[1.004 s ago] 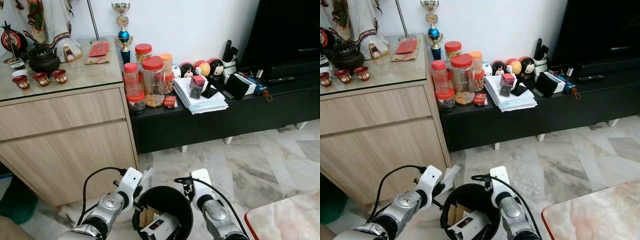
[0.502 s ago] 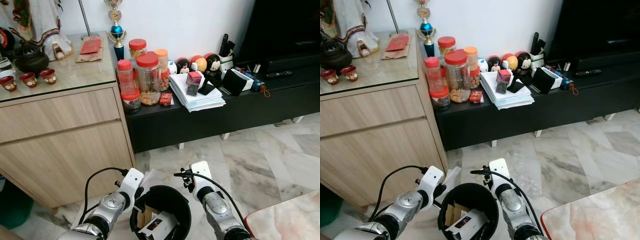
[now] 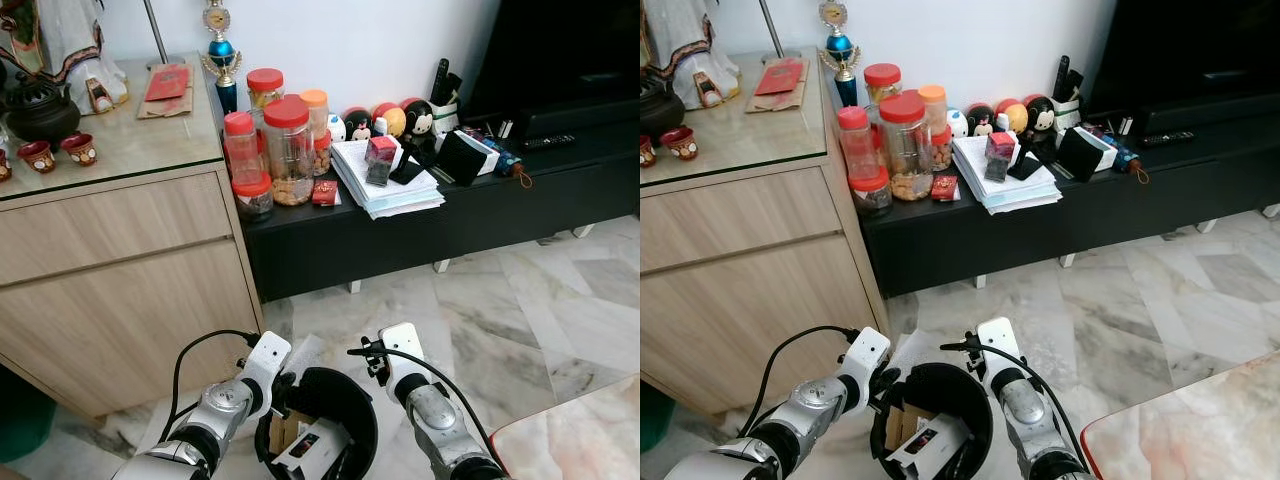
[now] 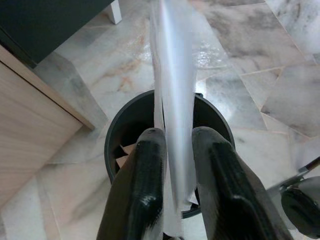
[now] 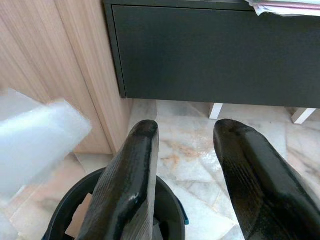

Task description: Picking trash to rubbish bin

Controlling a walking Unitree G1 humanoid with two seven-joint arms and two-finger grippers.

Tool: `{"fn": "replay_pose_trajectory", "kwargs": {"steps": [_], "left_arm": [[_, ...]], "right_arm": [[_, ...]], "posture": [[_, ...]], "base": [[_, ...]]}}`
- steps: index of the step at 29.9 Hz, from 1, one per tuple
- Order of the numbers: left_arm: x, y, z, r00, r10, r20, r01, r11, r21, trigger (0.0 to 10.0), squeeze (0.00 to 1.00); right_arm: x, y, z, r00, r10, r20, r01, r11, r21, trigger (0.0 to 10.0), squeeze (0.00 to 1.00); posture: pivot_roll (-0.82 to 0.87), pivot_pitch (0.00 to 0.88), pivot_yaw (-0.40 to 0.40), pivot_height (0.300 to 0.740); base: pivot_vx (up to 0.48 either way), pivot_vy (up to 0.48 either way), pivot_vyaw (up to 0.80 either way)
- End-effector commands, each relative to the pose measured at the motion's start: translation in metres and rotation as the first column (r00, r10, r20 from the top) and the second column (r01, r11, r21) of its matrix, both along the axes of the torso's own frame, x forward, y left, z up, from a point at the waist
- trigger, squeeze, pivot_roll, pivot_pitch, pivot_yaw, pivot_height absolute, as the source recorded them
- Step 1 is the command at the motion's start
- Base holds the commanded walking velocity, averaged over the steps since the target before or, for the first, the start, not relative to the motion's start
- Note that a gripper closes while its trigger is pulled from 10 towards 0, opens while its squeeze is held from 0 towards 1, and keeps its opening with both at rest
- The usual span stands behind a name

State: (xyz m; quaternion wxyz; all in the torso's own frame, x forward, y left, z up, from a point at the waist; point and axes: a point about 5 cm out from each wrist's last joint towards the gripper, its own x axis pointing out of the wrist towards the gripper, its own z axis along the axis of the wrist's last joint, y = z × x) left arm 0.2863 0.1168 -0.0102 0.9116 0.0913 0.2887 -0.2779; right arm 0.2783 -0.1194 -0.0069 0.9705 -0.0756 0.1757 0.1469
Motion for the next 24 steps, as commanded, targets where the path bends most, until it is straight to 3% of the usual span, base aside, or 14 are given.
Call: {"fn": "replay_pose_trajectory", "kwargs": {"steps": [1,13,14,15,24], "left_arm": [[0.000,0.002,0.000,1.000,0.004,-0.014,-0.004,1.000,-0.004,10.0,1.00],[0.000,0.003,-0.001,1.000,0.001,-0.004,-0.001,1.000,0.015,10.0,1.00],[0.001,0.004,0.000,1.000,0.009,0.005,-0.009,1.000,0.025,10.0,0.92],[0.001,0.005,0.000,1.000,0.015,0.008,-0.015,1.000,0.026,10.0,0.00],[0.001,0.024,0.000,0.988,0.137,0.066,-0.140,0.989,0.040,10.0,0.00]], "right_arm": [[0.001,0.002,0.002,1.000,0.012,0.017,-0.012,1.000,-0.005,10.0,0.00],[0.003,0.001,0.004,1.000,0.012,0.028,-0.012,1.000,-0.010,10.0,0.00],[0.003,0.001,0.004,1.000,0.011,0.028,-0.011,1.000,-0.010,10.0,0.00],[0.003,0.001,0.004,1.000,0.011,0.027,-0.011,1.000,-0.009,10.0,0.00],[0.002,0.005,0.003,1.000,0.014,0.020,-0.014,1.000,-0.008,10.0,0.00]], "posture": [[0.12,0.054,0.014,0.740],[0.12,0.054,0.011,0.740],[0.12,0.054,0.011,0.740],[0.12,0.054,0.011,0.740],[0.14,0.053,0.016,0.740]], "base": [[0.000,0.000,0.00],[0.000,0.000,0.00],[0.000,0.000,0.00],[0.000,0.000,0.00],[0.000,0.000,0.00]]}}
